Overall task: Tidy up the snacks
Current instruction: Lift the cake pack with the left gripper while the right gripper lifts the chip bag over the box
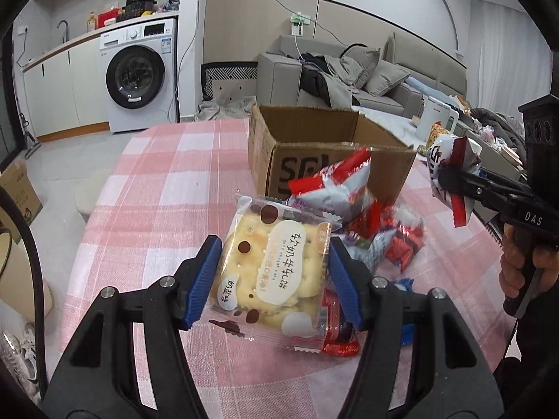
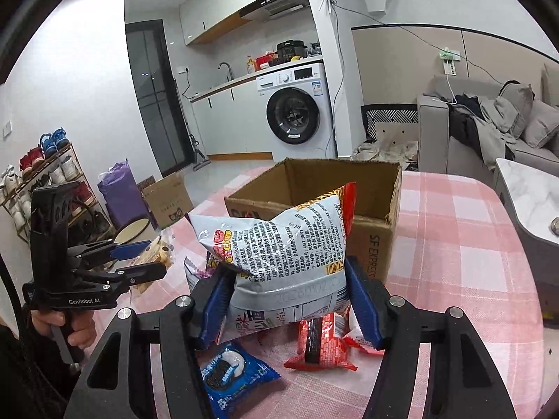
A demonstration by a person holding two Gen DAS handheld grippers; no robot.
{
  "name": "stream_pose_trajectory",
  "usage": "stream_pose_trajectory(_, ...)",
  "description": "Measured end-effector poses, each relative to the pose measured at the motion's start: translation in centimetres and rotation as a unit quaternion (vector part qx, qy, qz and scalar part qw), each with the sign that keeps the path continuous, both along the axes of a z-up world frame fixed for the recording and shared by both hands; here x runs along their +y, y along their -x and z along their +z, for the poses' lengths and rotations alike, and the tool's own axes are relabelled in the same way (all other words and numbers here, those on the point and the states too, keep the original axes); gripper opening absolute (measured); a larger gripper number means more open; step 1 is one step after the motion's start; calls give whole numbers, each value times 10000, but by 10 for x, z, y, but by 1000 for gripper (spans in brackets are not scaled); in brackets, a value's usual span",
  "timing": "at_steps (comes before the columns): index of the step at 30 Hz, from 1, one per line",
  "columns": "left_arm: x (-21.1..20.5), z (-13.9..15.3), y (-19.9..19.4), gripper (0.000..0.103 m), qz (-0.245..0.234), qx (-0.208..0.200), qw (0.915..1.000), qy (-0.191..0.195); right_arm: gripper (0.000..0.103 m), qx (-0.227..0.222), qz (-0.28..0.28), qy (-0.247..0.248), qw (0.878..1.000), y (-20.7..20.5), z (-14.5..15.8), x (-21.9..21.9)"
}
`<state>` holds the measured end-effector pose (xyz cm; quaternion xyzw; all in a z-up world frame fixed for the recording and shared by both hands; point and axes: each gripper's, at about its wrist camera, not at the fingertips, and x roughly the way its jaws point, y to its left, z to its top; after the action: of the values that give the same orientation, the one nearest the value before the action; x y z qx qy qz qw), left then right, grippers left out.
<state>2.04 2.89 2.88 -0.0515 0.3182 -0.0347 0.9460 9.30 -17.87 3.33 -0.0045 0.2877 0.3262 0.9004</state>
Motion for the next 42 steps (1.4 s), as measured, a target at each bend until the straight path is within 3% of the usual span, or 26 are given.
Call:
stream_pose_trajectory(14, -18, 61, -31, 59, 105, -531, 9985, -113, 64, -49, -340, -207, 9992, -25, 44, 8)
stream_pose_trajectory(23, -30, 84, -64, 59, 172, -681, 9975, -82, 64, 23, -428, -297, 9986, -62, 51, 13)
stream_pose_trajectory(31, -40, 88, -103, 59, 158, -668, 9976, -113, 64, 165, -428, -466, 9979, -90, 45, 19)
stream_pose_trajectory(42, -51, 65, -168, 59, 159, -426, 9987, -236, 64, 359, -456, -461, 9972, -117, 33, 25)
